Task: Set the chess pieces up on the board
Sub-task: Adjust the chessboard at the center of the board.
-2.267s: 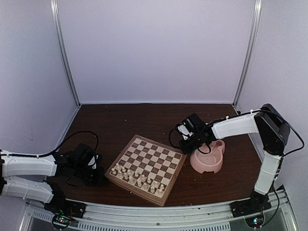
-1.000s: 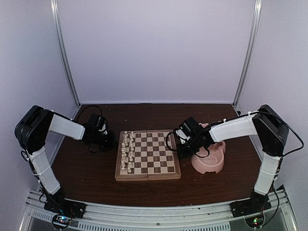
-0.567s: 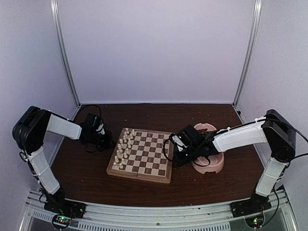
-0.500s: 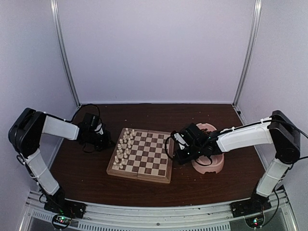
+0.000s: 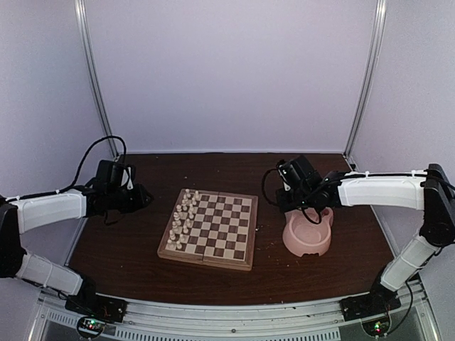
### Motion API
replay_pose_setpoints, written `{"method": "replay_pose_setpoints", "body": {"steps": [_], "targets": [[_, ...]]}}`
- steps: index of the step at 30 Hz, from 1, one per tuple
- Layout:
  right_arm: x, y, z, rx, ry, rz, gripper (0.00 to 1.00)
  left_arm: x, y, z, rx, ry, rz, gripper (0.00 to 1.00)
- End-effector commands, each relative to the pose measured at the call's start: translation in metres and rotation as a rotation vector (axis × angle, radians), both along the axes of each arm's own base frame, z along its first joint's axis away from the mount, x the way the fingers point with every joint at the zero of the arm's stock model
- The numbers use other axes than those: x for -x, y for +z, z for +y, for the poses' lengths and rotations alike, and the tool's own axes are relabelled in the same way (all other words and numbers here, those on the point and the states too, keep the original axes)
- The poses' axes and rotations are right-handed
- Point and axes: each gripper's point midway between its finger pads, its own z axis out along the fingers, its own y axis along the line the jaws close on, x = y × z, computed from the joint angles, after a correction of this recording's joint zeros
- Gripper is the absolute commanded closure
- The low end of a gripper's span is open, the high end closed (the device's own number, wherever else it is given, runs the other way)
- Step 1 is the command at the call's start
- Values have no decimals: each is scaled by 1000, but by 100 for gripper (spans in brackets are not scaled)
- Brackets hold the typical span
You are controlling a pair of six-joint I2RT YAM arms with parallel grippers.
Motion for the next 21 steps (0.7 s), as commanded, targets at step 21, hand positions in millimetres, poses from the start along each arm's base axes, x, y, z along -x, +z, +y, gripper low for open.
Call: {"method": "replay_pose_setpoints", "body": {"steps": [21], "targets": [[18,-60,-39,183,-96,150,39,12,24,8,-66,-66,-153,53]]}}
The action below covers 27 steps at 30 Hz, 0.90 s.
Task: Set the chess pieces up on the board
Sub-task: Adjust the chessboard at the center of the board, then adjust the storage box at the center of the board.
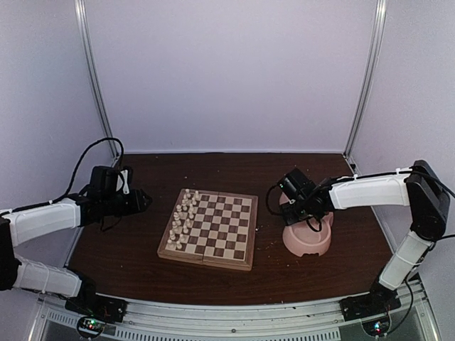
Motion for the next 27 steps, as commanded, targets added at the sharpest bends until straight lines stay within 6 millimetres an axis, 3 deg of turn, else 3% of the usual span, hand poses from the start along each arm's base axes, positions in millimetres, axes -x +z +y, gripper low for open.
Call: {"method": "replay_pose_setpoints", "body": {"steps": [1,7,13,16,20,24,27], "targets": [[18,-11,8,1,20,38,39,-7,26,-5,23,-30,-70,53],[28,-33,11,24,26,98,50,-7,26,-4,14,-28,-59,53],[29,-31,7,26,6,94,57,-6,28,-3,6,-26,-67,53],[36,-30,3,13,-7,93,55,-6,27,-3,4,-26,-63,53],[40,-16,-3,19,-27,42,42,-7,26,-4,4,-29,-58,53],[38,3,-2,61,-18,-28,42,-6,27,-3,5,-29,-61,53],[41,2,3,70,-8,-22,42,-5,29,-3,8,-29,-75,52]]}}
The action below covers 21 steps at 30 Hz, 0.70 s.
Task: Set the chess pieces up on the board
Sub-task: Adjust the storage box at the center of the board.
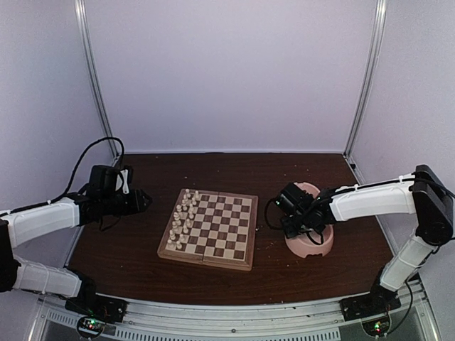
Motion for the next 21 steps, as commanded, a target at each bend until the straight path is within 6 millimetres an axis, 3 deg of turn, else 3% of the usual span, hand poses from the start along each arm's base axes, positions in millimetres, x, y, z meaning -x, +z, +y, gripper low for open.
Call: {"method": "replay_pose_setpoints", "body": {"steps": [1,14,21], "targets": [[1,11,0,31,-15,-36,41,-7,25,-1,14,-9,-80,52],[14,-11,3,19,17,60,52,-7,22,-2,14,-13,-68,52],[27,-14,9,34,119,145,71,-9,19,-7,23,-29,-49,52]]}}
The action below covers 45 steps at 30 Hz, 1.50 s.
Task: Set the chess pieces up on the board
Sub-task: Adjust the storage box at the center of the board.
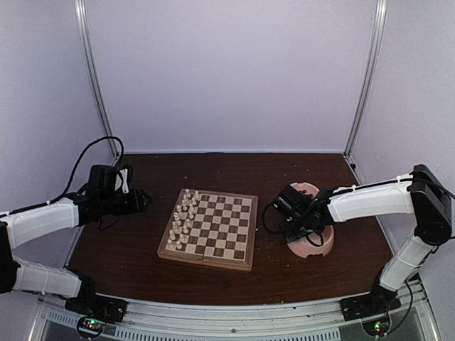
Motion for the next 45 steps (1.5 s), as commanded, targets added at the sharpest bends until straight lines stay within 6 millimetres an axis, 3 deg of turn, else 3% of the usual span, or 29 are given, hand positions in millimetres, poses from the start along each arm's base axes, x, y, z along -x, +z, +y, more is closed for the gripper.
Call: {"method": "replay_pose_setpoints", "body": {"steps": [1,6,9,17,21,26,30,33,35,41,43,45], "targets": [[14,-5,-1,44,82,80,75,-10,13,-6,18,-22,-30,52],[30,-9,-9,112,153,135,84,-10,11,-6,16,-21,-27,52],[37,-11,-18,161,150,138,84,-10,11,-6,15,-20,-26,52],[37,-2,-41,223,58,98,66,-11,10,-7,19,-26,-24,52],[36,19,-55,229,4,36,47,-10,10,-8,23,-29,-22,52],[26,63,-68,196,-59,-91,36,-10,10,-9,27,-32,-21,52],[14,84,-66,159,-86,-130,28,-11,10,-10,33,-36,-21,52],[2,86,-51,79,-84,-129,18,-10,11,-11,34,-38,-22,52],[-11,88,-45,29,-122,-145,16,-10,11,-10,34,-38,-23,52],[-53,81,-67,-118,-353,-140,25,-9,12,-11,42,-42,-25,52],[-59,69,-77,-199,-459,-105,32,-9,11,-11,43,-44,-23,52],[-63,61,-81,-277,-562,-85,31,-9,12,-12,45,-45,-23,51]]}}
